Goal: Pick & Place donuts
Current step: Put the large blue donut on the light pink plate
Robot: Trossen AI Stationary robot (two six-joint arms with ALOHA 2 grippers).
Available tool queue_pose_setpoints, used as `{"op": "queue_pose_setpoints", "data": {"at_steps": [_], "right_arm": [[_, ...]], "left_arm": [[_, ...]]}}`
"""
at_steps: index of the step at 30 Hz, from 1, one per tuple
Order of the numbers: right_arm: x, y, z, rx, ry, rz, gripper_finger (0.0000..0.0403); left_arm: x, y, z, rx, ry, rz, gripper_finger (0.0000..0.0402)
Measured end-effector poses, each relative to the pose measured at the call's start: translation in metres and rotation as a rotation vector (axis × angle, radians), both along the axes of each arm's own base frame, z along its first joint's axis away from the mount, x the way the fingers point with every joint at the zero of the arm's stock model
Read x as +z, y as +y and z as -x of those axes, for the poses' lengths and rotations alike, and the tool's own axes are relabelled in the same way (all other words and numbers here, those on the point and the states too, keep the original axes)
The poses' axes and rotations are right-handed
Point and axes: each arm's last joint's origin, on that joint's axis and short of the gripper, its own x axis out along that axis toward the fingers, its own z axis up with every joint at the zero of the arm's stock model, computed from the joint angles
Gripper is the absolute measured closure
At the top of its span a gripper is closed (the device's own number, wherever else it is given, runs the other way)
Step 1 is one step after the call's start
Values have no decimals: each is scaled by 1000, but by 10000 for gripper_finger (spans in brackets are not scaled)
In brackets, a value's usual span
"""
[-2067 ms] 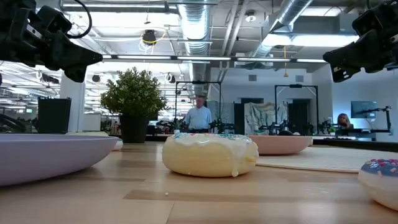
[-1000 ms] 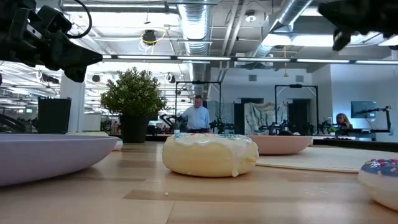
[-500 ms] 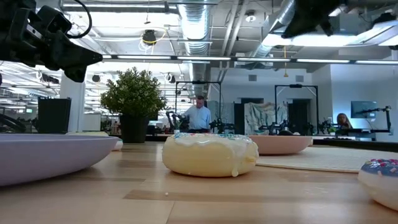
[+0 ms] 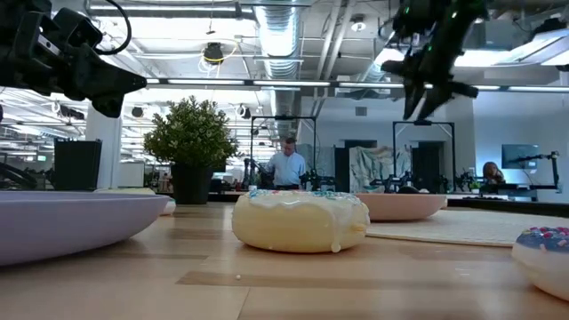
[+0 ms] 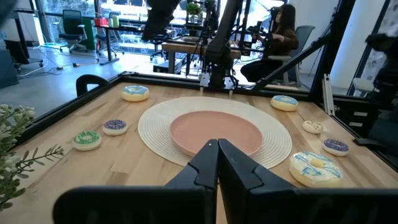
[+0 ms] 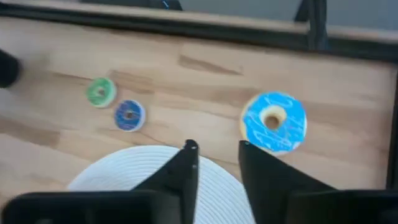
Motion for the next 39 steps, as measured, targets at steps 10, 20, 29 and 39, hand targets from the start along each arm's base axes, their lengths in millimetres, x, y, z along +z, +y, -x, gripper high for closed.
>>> {"op": "queue_pose_setpoints", "data": {"at_steps": [10, 20, 29, 39], "right_arm": [[-54, -53, 2, -22, 92, -303, 122], [-96, -90, 19, -109, 197, -433, 113], [-111, -105, 29, -134, 208, -465, 121], [-133, -113, 24, -119, 235, -495, 122]], "left_arm": [[0, 0, 0, 0, -1, 0, 401], [0, 0, 0, -1, 0, 0, 401], [0, 0, 0, -1, -1, 0, 401], [0, 0, 0, -1, 0, 0, 402]]}}
